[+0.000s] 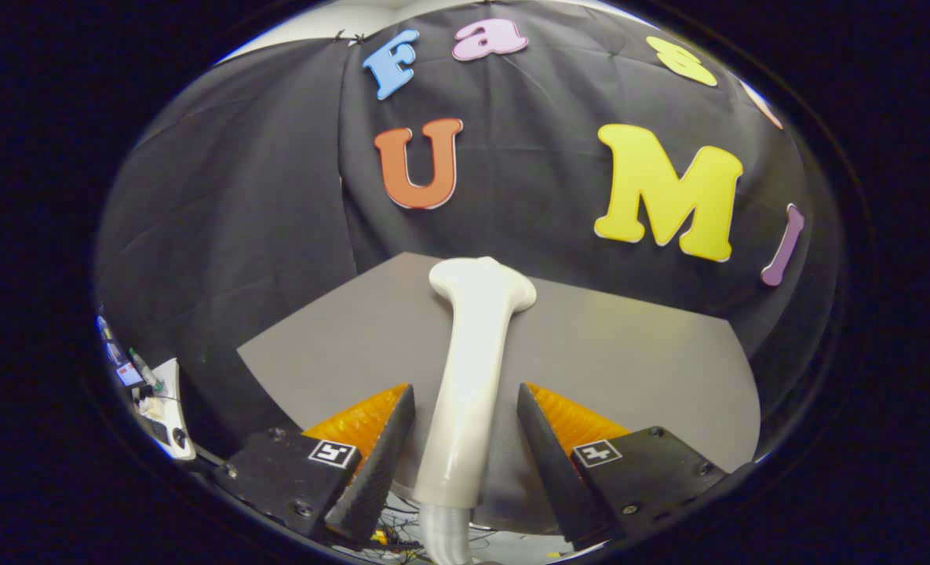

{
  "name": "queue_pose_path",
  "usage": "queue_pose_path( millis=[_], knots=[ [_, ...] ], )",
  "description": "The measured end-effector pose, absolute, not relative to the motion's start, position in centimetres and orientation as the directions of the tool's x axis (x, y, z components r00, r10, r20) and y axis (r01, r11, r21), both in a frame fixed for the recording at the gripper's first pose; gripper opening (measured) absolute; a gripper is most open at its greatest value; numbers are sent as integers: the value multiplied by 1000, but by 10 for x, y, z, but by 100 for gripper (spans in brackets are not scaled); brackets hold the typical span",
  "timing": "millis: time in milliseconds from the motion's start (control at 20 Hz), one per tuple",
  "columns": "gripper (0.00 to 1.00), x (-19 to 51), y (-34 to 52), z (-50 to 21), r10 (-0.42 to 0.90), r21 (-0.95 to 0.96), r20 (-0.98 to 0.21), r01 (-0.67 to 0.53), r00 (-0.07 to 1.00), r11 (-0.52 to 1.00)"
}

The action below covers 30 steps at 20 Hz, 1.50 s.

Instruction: Iron the clothes twice with a garment steamer, once on the left side and once on the right side.

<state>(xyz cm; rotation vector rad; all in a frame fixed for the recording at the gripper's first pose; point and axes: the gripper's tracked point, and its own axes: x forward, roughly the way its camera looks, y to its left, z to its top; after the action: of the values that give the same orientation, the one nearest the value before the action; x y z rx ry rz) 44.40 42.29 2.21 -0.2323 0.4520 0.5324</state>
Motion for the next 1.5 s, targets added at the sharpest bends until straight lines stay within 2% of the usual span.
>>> queue_pose_path(
  millis=[50, 100, 200, 250, 300, 400, 600, 750, 1000, 1500],
  knots=[
    [84, 447, 426, 24, 447, -106, -436, -537, 781, 837],
    [83, 448, 426, 22, 441, -109, -450, -538, 776, 836],
    [72, 446, 429, 25, 442, -100, -432, -528, 786, 843],
    [71, 446, 428, 24, 455, -114, -428, -546, 781, 830],
    [69, 444, 428, 23, 470, -105, -435, -561, 768, 821],
    [58, 440, 436, 24, 507, -61, -437, -586, 743, 808],
    [45, 441, 439, 26, 575, 6, -441, -638, 689, 770],
    [40, 436, 434, 30, 609, 64, -436, -652, 663, 755],
    [39, 426, 386, 56, 598, 71, -362, -619, 715, 782],
    [38, 361, 234, 177, 439, 88, -116, -431, 891, 898]
  ],
)
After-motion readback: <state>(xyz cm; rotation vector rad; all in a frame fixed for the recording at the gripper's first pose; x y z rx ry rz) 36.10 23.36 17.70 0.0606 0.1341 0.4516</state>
